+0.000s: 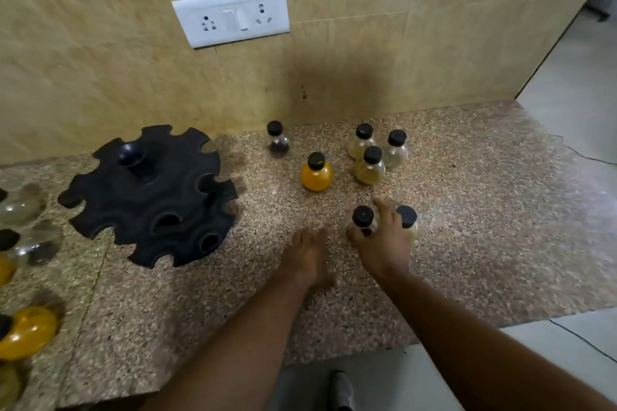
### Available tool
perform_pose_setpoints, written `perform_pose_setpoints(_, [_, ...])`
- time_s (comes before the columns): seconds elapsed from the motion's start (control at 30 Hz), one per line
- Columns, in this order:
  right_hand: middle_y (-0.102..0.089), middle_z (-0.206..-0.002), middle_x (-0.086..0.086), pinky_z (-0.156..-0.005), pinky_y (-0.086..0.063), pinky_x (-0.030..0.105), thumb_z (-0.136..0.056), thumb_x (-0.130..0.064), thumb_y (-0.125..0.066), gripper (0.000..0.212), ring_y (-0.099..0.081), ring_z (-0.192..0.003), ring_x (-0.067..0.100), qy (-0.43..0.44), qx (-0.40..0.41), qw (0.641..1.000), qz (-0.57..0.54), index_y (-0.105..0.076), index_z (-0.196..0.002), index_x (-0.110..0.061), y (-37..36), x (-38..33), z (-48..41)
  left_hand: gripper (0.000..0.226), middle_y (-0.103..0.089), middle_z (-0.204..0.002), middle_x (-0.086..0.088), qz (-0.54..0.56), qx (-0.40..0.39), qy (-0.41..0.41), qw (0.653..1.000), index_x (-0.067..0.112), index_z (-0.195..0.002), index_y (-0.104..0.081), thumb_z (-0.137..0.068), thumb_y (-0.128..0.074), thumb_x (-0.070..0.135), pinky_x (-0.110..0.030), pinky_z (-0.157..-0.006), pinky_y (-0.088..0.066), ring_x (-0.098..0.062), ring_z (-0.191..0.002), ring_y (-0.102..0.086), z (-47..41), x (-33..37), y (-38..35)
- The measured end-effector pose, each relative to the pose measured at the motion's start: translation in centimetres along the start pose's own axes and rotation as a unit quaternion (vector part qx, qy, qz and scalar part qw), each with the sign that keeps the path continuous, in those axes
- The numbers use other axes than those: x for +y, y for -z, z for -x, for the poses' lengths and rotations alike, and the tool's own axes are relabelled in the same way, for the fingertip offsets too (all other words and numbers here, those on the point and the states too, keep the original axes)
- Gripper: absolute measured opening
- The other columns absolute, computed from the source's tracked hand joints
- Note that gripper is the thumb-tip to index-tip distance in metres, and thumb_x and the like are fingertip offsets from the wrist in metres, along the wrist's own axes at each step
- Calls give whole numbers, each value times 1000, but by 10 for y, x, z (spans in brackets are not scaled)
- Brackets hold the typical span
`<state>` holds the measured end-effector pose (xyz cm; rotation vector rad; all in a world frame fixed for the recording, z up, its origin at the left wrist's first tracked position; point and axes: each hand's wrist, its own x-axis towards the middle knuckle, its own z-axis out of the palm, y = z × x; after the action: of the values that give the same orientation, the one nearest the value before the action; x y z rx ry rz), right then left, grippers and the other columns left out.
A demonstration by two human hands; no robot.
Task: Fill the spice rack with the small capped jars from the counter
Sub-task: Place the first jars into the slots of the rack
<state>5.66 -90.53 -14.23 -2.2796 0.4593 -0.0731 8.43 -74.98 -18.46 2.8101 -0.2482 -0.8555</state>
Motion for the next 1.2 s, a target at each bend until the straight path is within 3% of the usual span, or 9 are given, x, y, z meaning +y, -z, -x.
perform_pose_setpoints(0.17, [-54, -140, 2, -89, -49, 41, -89, -40, -72, 58, -58, -120, 26, 9, -40, 999, 15, -51, -142, -27, -8, 14, -16, 109, -1, -168, -12, -7, 8, -6, 1000, 24, -158, -16, -73, -80, 50, -52, -121, -20, -36, -153, 0, -4, -1, -5])
perform_pose_setpoints(0.27, [-58, -135, 0, -90, -50, 39, -87, -42, -74, 54, -59, -117, 24, 33, -46, 998, 5, -56, -136, -27, -13, 11, -21, 85, -32, -159, -5, 229, 97, 7, 968, 24, -153, -34, -82, -78, 39, -28, -117, -24, -27, -149, -25, -7, -9, -13])
perform_pose_setpoints(0.33, [-60, -131, -1, -88, -46, 34, -85, -43, -76, 53, -57, -117, 22, 61, -55, 997, 2, -59, -133, -25, -18, 4, -24, 66, -51, -141, 5, 481, 191, 77, 852, 24, -147, -46, -88, -75, 30, -23, -104, -36, -18, -133, -47, -2, -14, -8])
perform_pose_setpoints(0.4, [-61, -130, -2, -85, -41, 30, -84, -42, -77, 54, -56, -118, 20, 91, -72, 993, -7, -61, -132, -24, -23, -6, -24, 53, -63, -126, 3, 669, 263, 152, 678, 22, -140, -56, -90, -72, 30, -32, -95, -49, -19, -115, -61, 7, -23, 0])
perform_pose_setpoints(0.5, [-63, -128, -2, -84, -42, 30, -81, -38, -79, 55, -59, -116, 20, 134, -125, 983, -21, -62, -132, -24, -36, -30, -19, 33, -76, -98, -6, 814, 288, 224, 451, 20, -117, -69, -94, -64, 44, -34, -65, -58, -25, -86, -70, 27, -49, 8])
perform_pose_setpoints(0.57, [-65, -127, 1, -86, -43, 30, -79, -36, -80, 57, -60, -116, 23, 173, -152, 973, -10, -62, -131, -23, -47, -47, -15, 42, -76, -94, -6, 848, 288, 214, 390, 15, -112, -71, -90, -67, 50, -31, -57, -51, -23, -77, -69, 36, -67, 7])
perform_pose_setpoints(0.83, [-66, -127, 3, -90, -46, 31, -83, -31, -78, 55, -61, -116, 25, 269, -227, 936, 9, -61, -134, -20, -76, -99, -14, 21, -57, -65, 9, 883, 242, 191, 353, 21, -79, -61, -94, -66, 35, -28, -57, -32, -8, -60, -48, 62, -90, 24])
perform_pose_setpoints(1.07, [-58, -111, -10, -78, -37, 23, -82, -28, -80, 50, -59, -102, 13, 338, -323, 883, 49, -63, -130, -27, -100, -122, -5, 23, -60, -58, 3, 896, 283, 190, 285, 10, -87, -62, -100, -57, 28, -18, -36, -39, -5, -42, -51, 81, -111, 18])
perform_pose_setpoints(1.2, [-62, -117, -4, -81, -40, 23, -78, -32, -82, 52, -59, -103, 15, 339, -319, 884, 50, -65, -128, -29, -118, -125, 8, 35, -57, -59, -1, 893, 282, 177, 303, 7, -86, -65, -102, -53, 36, -19, -39, -43, -8, -43, -53, 89, -119, 13])
